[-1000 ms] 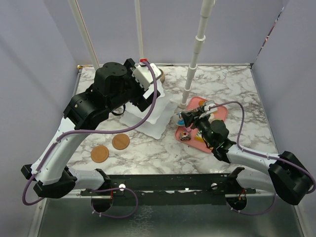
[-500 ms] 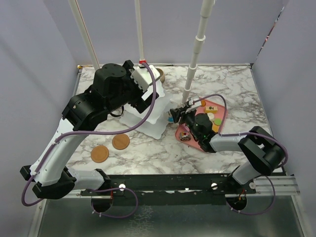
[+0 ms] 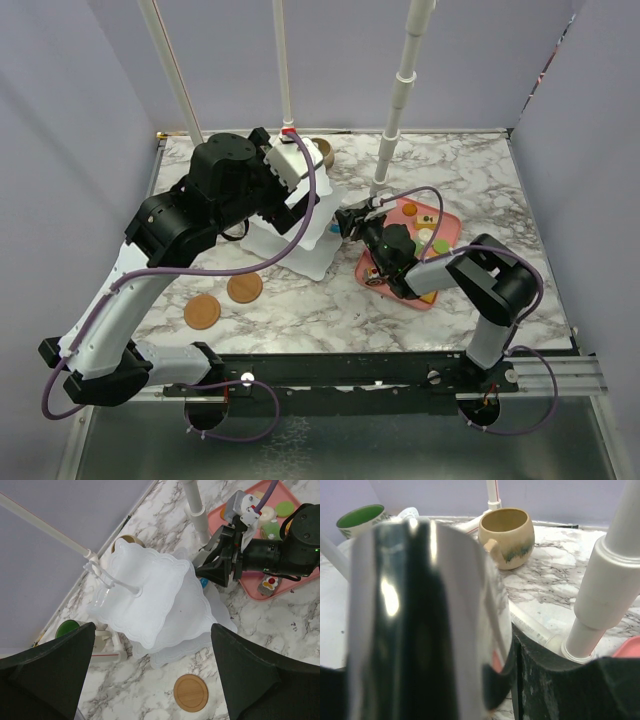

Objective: Serve the afternoon tea
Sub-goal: Place the desert on the desert table.

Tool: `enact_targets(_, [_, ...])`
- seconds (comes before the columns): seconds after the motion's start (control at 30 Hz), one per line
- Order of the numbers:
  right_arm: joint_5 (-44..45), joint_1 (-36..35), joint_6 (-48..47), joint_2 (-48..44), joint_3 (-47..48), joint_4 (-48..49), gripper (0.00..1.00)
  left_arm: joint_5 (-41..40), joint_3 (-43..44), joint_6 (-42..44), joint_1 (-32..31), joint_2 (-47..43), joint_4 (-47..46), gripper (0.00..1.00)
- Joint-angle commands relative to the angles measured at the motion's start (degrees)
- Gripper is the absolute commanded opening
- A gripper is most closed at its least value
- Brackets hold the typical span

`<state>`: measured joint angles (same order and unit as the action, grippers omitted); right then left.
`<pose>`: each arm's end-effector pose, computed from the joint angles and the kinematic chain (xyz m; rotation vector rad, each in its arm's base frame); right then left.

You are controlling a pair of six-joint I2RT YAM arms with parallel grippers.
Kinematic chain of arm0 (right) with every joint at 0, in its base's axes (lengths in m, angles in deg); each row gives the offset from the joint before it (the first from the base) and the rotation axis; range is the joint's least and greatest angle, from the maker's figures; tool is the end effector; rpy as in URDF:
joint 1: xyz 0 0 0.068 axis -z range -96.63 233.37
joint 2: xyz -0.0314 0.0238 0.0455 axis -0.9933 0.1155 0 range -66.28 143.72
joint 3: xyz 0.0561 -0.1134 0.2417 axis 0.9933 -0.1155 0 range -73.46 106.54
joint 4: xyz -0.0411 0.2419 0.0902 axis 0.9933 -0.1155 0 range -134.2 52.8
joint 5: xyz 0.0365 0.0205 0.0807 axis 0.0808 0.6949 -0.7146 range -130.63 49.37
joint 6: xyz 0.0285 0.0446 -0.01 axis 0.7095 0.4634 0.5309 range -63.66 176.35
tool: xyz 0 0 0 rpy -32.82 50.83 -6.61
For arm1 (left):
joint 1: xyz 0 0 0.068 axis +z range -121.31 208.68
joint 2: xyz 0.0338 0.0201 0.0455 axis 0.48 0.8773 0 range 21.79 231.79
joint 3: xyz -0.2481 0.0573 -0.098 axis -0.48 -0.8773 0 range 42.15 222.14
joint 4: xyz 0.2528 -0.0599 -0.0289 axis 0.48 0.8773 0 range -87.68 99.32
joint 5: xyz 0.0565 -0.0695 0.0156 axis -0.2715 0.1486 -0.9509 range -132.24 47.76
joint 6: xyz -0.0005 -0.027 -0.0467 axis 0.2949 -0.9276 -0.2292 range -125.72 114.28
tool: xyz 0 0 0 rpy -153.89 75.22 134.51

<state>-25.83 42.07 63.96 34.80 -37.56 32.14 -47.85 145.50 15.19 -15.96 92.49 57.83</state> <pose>0.2586 0.2151 0.1834 -0.2349 1.5021 0.4924 0.1500 -0.1433 0.5029 1.0131 1.6915 -0.1746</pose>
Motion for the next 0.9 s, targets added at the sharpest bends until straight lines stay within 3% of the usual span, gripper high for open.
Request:
enact_targets(0.0, [3.5, -0.4, -0.7, 4.2, 2.2, 7.9, 0.45, -0.5, -0.4, 0.5, -0.1, -0.9, 0.7, 0.98])
enact_targets(0.33, [3.6, -0.4, -0.7, 6.2, 1.5, 8.7, 0.6, -0.1, 0.2, 0.7, 0.0, -0.2, 1.1, 0.98])
enact_targets(0.47, [3.7, -0.4, -0.7, 6.2, 0.2, 9.3, 0.73, 0.1, 0.9, 0.8, 0.0, 0.4, 1.1, 0.99])
enact_targets(0.87, [2.7, -0.4, -0.5, 3.0, -2.1, 8.8, 0.71, 0.2, 3.1, 0.3, 0.0, 1.1, 2.1, 0.98])
